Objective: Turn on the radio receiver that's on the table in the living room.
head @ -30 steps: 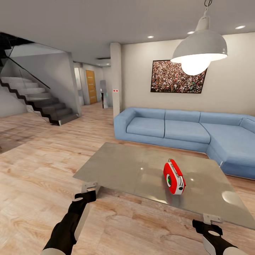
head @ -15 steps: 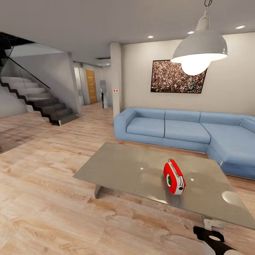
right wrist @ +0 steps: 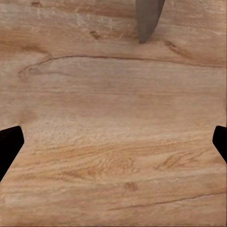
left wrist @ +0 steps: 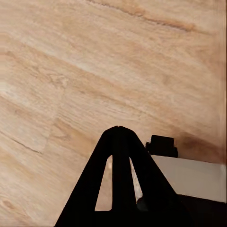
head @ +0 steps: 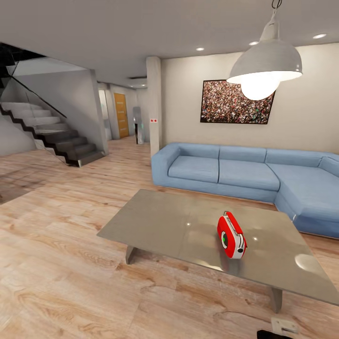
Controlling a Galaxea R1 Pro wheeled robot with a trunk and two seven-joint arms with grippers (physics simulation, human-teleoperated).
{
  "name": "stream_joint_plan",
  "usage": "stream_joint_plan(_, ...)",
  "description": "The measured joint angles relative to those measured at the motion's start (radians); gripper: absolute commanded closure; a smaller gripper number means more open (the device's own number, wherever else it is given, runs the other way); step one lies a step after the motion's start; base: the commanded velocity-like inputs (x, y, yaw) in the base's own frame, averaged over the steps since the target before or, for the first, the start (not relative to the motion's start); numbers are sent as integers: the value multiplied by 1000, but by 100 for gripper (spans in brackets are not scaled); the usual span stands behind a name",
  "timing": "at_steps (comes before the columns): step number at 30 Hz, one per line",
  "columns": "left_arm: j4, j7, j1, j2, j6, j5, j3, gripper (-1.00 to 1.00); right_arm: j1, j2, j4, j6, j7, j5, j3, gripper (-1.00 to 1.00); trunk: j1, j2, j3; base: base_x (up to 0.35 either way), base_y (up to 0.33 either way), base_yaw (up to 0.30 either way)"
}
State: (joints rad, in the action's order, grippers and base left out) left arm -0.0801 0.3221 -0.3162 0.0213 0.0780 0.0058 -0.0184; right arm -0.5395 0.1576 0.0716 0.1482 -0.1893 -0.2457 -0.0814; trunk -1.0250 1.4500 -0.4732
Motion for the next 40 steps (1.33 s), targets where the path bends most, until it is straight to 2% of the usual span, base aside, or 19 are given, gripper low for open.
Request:
stream_joint_plan(3, -1, 0, 0, 26, 0, 1, 0, 100, 10, -21, 0, 0, 2, 0, -1, -100, 0, 0, 0, 0, 0, 0)
stream_joint_plan(7, 0, -1, 0, 33, 0, 2, 0, 100, 12, -35, 1, 0, 2, 0, -1, -100, 0, 0, 0, 0, 0, 0)
stream_joint_plan(40, 0, 0, 0, 34, 0, 2, 0, 100, 12, -38, 1, 0, 2, 0, 0, -100, 0, 0, 0, 0, 0, 0)
